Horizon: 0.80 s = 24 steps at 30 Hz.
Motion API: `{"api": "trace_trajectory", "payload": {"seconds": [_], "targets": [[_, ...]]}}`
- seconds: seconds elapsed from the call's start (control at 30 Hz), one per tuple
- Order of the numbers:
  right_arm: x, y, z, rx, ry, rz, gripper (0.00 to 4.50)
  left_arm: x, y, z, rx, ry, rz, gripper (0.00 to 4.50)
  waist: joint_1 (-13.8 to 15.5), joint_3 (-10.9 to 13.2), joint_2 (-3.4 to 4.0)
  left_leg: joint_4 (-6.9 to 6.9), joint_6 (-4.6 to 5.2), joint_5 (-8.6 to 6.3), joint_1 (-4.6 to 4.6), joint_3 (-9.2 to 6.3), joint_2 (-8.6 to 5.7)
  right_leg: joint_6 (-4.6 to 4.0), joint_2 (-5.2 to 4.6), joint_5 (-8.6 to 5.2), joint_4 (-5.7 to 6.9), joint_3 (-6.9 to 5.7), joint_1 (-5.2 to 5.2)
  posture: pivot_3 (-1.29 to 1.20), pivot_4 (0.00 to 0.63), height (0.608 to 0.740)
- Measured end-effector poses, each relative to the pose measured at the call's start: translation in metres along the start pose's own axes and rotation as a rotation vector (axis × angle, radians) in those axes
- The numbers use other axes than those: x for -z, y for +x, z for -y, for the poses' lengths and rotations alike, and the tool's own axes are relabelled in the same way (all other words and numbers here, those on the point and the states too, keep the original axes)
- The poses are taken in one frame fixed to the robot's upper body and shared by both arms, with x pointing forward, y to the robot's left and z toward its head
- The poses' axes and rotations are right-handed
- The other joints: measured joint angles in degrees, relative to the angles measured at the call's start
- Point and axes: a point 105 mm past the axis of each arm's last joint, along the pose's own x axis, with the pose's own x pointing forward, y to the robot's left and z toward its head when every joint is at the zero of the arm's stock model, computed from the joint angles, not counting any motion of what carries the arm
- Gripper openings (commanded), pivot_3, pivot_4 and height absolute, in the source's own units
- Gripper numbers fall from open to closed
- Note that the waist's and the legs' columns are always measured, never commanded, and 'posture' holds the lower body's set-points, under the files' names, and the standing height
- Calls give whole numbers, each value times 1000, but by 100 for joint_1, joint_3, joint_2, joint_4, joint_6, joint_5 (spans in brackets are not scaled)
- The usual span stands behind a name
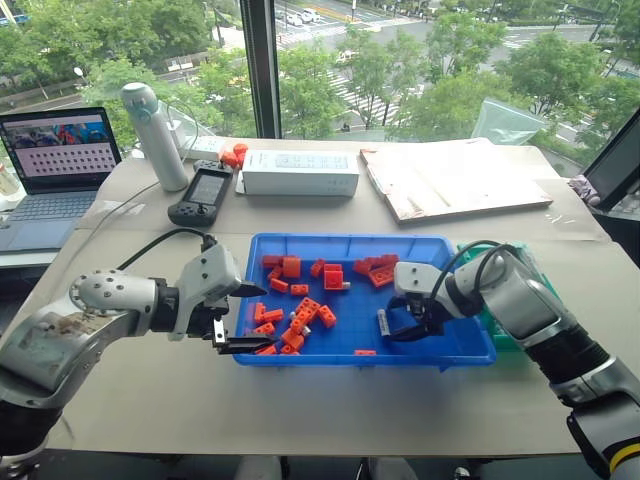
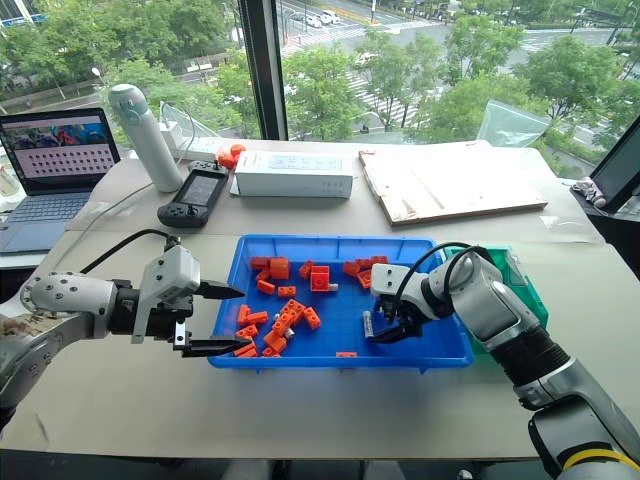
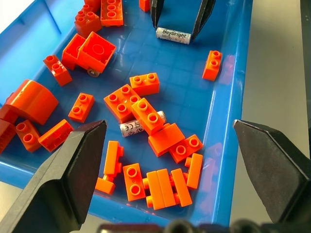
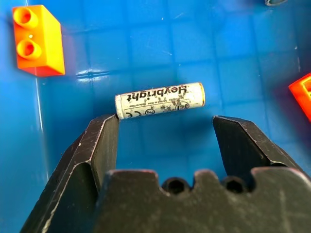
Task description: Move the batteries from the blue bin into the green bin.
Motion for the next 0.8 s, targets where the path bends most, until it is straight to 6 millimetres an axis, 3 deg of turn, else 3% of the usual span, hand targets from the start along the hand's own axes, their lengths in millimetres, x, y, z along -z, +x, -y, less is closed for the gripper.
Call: {"api": "trace_trajectory", "payload": {"seconds": [0.07,0.2,0.8], "targets": [[-2,1,1,5,-3,9,3554,0,0,0,0,0,-1,4500,1,0,0,0,0,0,0,0,0,0,0,0,0,0,1,0,150,730],[-8,7,-1,-6,-3,41,4479,0,-1,0,-1,1,-7,4500,0,0,0,0,0,0,0,-1,0,0,0,0,1,0,1,0,150,730],[-31,23,-3,-1,-97,120,4479,0,-3,0,-1,2,-17,4500,-5,0,0,0,-5,-3,1,-1,0,0,0,0,1,-1,0,0,150,730]]}}
